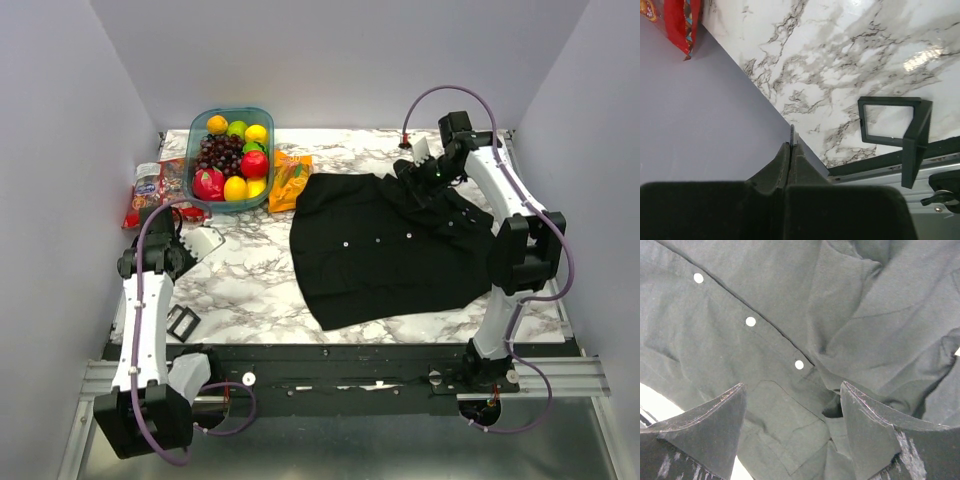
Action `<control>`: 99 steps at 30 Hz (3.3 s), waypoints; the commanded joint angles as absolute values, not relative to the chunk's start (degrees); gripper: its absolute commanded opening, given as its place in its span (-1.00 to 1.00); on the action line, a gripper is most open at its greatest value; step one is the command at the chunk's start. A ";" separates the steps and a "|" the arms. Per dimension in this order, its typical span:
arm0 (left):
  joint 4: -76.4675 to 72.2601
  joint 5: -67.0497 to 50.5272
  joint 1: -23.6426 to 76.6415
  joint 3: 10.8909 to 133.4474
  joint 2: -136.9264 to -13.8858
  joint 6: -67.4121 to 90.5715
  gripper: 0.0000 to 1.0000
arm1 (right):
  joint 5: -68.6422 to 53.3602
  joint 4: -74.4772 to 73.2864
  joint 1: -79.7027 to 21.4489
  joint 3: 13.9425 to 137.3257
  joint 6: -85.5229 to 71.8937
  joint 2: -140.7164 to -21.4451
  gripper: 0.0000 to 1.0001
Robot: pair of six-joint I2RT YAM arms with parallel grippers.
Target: Remove the brooch from the garment
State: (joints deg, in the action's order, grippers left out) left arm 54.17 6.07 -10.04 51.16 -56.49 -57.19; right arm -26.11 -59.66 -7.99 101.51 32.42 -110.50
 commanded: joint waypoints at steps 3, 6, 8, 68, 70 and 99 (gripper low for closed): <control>62.76 -2.98 -10.19 48.88 -51.33 -52.14 -1.00 | -27.25 -60.91 -9.23 102.04 32.08 -111.18 0.64; 60.47 -4.13 -10.11 46.59 -51.41 -44.78 -1.00 | -27.16 -61.00 -9.75 101.87 32.17 -111.18 0.64; 58.29 -4.40 -10.28 45.88 -52.73 -41.33 -1.00 | -26.81 -61.00 -10.02 101.52 32.34 -111.09 0.64; 55.18 -2.90 -16.79 69.96 -88.08 -29.71 -1.00 | -23.64 -58.97 -11.86 93.61 35.16 -107.40 0.64; 56.68 -1.15 -16.79 69.00 -86.32 -31.01 -1.00 | -23.56 -58.89 -11.78 93.34 35.24 -107.49 0.64; 60.48 -1.85 -9.76 45.35 -68.47 -28.04 -1.00 | -25.05 -58.97 -13.01 97.47 34.54 -112.59 0.64</control>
State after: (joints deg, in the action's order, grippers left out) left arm 63.70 -1.56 -10.20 45.23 -69.41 -28.93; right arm -24.75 -59.57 -12.80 97.08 34.48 -111.79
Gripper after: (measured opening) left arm 0.010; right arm 0.819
